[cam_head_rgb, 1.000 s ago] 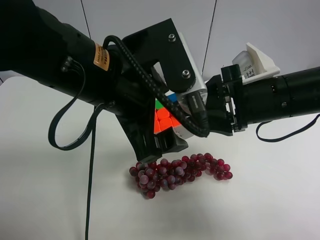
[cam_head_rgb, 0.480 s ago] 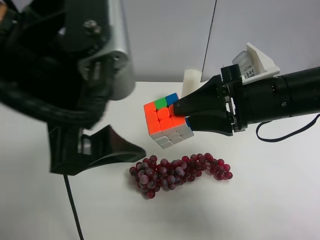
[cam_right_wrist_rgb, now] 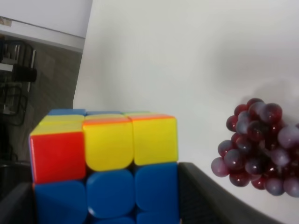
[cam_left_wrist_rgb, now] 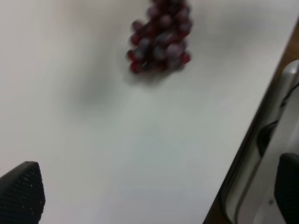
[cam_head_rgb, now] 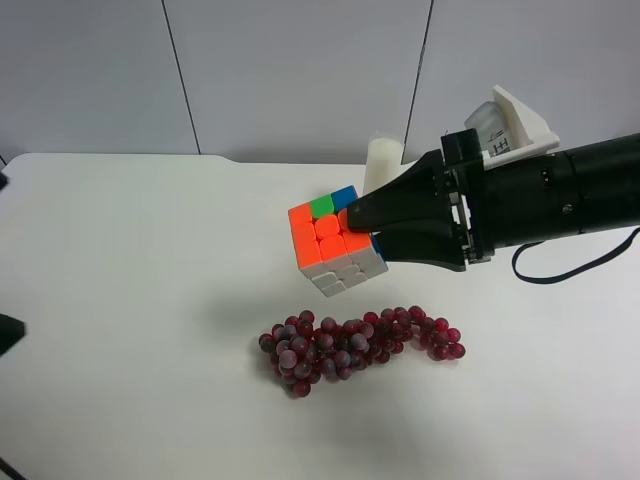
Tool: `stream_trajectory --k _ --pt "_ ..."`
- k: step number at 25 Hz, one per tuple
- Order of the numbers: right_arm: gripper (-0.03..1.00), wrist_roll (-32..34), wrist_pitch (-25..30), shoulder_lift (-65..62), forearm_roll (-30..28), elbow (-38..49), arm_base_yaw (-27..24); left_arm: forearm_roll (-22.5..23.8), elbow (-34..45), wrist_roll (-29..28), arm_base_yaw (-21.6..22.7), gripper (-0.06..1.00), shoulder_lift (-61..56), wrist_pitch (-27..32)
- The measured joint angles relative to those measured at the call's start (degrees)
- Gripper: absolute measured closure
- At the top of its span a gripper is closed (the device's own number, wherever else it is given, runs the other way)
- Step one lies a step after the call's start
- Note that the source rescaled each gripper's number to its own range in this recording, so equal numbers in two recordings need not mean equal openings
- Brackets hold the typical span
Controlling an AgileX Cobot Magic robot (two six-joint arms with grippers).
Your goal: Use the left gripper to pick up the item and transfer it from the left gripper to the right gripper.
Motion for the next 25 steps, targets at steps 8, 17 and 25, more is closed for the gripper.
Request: stream_trajectory --k 8,17,25 --pt "0.97 0.0 0.0 0.0 0.0 0.0 0.0 5.66 10.79 -10.33 0.0 -0.05 -17.37 2.42" --pt "0.97 0.0 0.0 0.0 0.0 0.0 0.0 2.7 24.55 -12.61 0.0 -0.05 -39.45 2.15" --pt "0.97 0.0 0.0 0.0 0.0 0.0 0.0 0.97 29.04 -12.88 -0.01 -0.06 -49.62 -5.73"
